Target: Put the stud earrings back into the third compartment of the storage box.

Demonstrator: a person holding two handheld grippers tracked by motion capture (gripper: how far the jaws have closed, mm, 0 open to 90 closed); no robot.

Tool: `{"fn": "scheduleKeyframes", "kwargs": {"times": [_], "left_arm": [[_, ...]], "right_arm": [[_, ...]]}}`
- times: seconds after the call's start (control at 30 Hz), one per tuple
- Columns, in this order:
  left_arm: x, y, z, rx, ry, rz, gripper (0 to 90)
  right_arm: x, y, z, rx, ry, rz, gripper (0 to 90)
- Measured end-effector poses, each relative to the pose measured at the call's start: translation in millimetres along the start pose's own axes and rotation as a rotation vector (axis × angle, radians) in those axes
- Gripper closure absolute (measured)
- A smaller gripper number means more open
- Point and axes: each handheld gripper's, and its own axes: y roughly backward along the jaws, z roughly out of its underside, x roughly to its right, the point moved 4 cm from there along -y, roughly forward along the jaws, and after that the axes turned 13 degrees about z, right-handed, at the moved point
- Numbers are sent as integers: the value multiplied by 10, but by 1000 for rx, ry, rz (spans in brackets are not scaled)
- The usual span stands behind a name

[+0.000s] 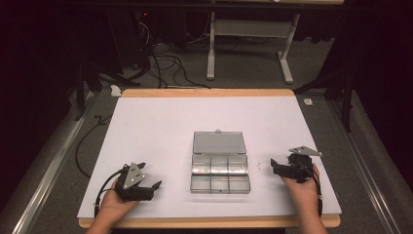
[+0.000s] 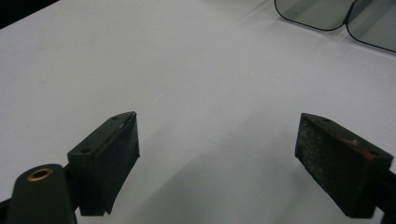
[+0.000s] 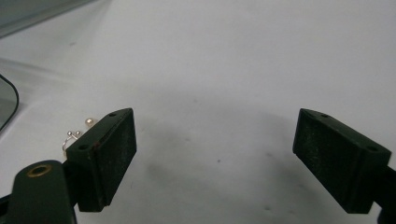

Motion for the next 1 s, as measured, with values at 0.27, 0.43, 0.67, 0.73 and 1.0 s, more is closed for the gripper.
{"fn": "scheduleKeyframes", "kwargs": {"times": [0.27,0.43,0.67,0.73,1.0], "left_arm": [[-35,4,-3,5,32,4,143],[-52,10,-7,19,48,13,143],[-51,21,-8,30,46,15,143],[-55,25,-8,32,50,17,143],[-59,19,-7,26,54,24,143]], "right_arm": [[41,195,-25,60,-3,-6,169],[95,293,-46,87,-37,4,168],[49,342,-68,84,-8,4,227],[22,342,-74,83,-5,-2,228],[-27,314,-47,24,15,-23,309]]}}
